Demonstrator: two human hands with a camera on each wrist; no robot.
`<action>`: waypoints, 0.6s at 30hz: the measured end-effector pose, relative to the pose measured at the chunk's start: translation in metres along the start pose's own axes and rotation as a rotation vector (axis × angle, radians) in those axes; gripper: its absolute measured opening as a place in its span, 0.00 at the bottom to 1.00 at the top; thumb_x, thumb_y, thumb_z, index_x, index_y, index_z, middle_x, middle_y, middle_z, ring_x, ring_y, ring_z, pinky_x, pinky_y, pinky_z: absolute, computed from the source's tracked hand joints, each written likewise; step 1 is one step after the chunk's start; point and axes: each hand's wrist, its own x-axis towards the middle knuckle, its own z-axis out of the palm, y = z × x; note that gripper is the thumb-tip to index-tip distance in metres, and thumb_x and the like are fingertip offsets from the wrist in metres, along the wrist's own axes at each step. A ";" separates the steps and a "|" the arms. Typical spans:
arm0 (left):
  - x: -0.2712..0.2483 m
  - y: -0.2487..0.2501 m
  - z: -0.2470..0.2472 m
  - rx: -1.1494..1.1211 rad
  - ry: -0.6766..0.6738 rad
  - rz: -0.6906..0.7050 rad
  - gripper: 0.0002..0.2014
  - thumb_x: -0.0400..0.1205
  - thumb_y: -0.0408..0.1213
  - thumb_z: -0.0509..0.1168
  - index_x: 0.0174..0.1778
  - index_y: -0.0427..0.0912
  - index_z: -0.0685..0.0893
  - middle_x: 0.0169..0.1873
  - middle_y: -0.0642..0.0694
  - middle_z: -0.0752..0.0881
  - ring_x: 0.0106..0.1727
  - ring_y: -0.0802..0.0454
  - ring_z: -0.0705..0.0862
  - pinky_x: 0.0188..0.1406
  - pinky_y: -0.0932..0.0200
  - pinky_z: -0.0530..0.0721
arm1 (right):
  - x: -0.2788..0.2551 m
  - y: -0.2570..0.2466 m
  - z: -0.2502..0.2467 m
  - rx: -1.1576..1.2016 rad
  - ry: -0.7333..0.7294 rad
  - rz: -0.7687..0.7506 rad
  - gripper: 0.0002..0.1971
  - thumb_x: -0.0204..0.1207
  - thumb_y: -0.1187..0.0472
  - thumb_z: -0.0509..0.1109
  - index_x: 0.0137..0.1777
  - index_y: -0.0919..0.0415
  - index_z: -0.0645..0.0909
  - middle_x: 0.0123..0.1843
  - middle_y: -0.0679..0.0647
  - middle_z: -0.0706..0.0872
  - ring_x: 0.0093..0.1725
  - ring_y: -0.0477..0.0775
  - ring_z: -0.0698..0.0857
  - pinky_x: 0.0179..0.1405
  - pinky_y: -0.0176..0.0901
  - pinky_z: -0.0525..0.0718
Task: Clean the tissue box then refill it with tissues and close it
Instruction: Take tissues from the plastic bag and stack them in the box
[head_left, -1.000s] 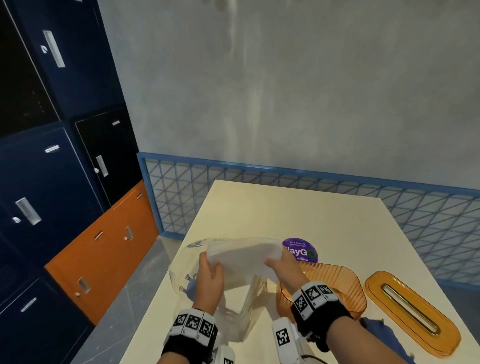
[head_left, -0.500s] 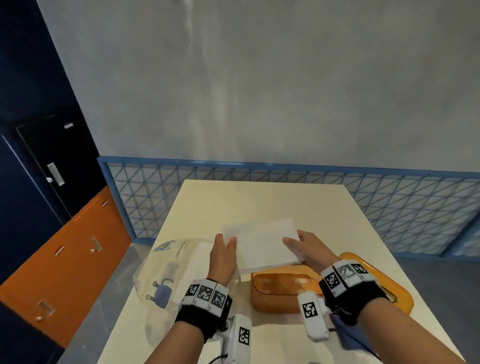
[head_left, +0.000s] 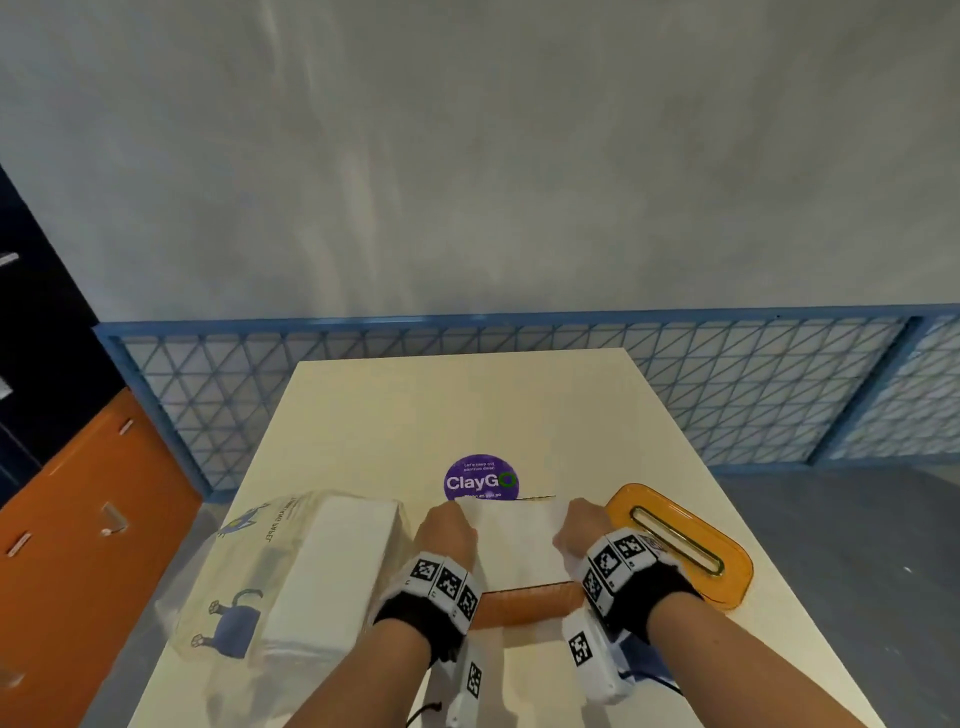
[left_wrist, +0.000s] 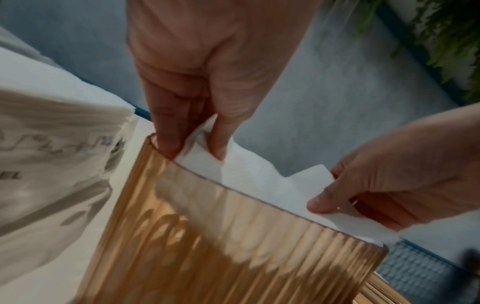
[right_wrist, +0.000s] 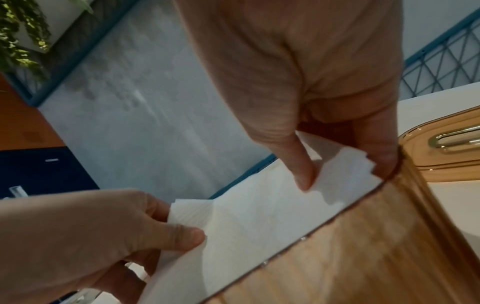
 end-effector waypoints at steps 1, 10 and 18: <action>0.001 0.000 0.002 0.036 -0.007 0.007 0.13 0.84 0.33 0.60 0.62 0.33 0.81 0.62 0.38 0.84 0.64 0.43 0.84 0.58 0.56 0.81 | 0.000 -0.002 0.000 -0.034 -0.013 -0.010 0.16 0.82 0.66 0.59 0.66 0.70 0.78 0.68 0.62 0.83 0.67 0.60 0.82 0.50 0.40 0.77; 0.000 0.002 0.021 0.256 -0.050 0.061 0.19 0.87 0.32 0.54 0.74 0.32 0.69 0.74 0.37 0.73 0.75 0.44 0.73 0.74 0.56 0.71 | 0.003 -0.005 0.012 -0.163 -0.014 -0.093 0.18 0.82 0.65 0.61 0.70 0.70 0.74 0.72 0.64 0.77 0.72 0.61 0.77 0.68 0.44 0.76; -0.004 0.005 0.029 0.332 -0.087 0.150 0.16 0.86 0.27 0.53 0.69 0.33 0.75 0.70 0.37 0.74 0.70 0.42 0.78 0.67 0.54 0.76 | 0.003 -0.011 0.017 -0.414 0.014 -0.274 0.15 0.82 0.69 0.58 0.66 0.69 0.76 0.68 0.64 0.79 0.68 0.60 0.80 0.66 0.47 0.78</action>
